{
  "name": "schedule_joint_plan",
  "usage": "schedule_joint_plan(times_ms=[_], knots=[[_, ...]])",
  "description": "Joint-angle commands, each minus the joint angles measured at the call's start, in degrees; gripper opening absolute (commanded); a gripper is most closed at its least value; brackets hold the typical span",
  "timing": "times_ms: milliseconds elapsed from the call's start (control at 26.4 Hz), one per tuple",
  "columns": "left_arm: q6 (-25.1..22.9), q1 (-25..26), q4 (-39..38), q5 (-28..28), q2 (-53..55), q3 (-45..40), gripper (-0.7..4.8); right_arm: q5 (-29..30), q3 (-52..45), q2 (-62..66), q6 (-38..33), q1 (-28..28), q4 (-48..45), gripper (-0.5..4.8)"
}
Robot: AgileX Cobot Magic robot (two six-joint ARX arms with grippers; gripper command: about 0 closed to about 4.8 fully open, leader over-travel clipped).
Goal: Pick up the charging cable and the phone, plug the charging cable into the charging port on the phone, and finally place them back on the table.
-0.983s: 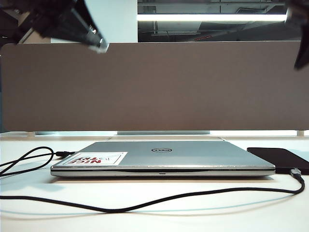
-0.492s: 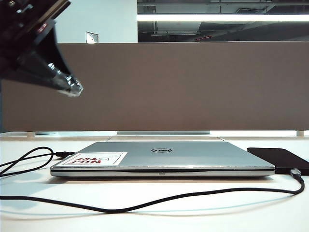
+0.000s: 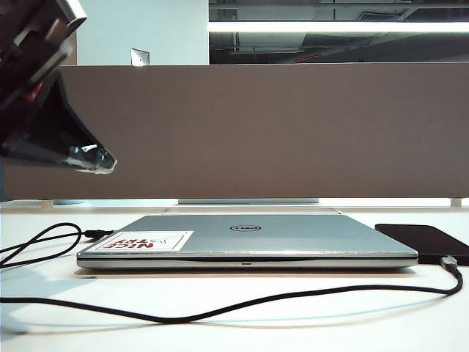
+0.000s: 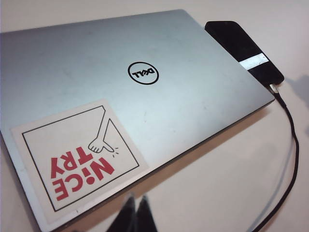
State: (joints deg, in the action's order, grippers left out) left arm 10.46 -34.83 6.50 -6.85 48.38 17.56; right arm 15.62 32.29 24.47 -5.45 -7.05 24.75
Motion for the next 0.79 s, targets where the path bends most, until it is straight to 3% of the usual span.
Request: schedule_joint_plan(times_ms=[38,151,530,794], knots=[[-3.54,0.0,4.72,0.02,-0.17,-1.31,-0.05,-2.58,-3.76,-5.4,-0.59,-0.04,-2.95,-0.06],[-3.39,-0.17,5.66,0.02,-0.17,-1.31,-0.05,-3.32,-7.15,-9.66,-0.55,-0.04,-4.31,-0.06],[-3.39,-0.17,25.29,0.02,-0.17,-1.29,-0.05,-9.22,-14.34,-15.82,-0.57,-0.04,-7.58,-0.06],[-3.37,-0.17,34.82,0.02,-0.17,-1.29,-0.05,-11.87,-19.78,-15.72,-0.52,-0.04,-16.61,-0.06]])
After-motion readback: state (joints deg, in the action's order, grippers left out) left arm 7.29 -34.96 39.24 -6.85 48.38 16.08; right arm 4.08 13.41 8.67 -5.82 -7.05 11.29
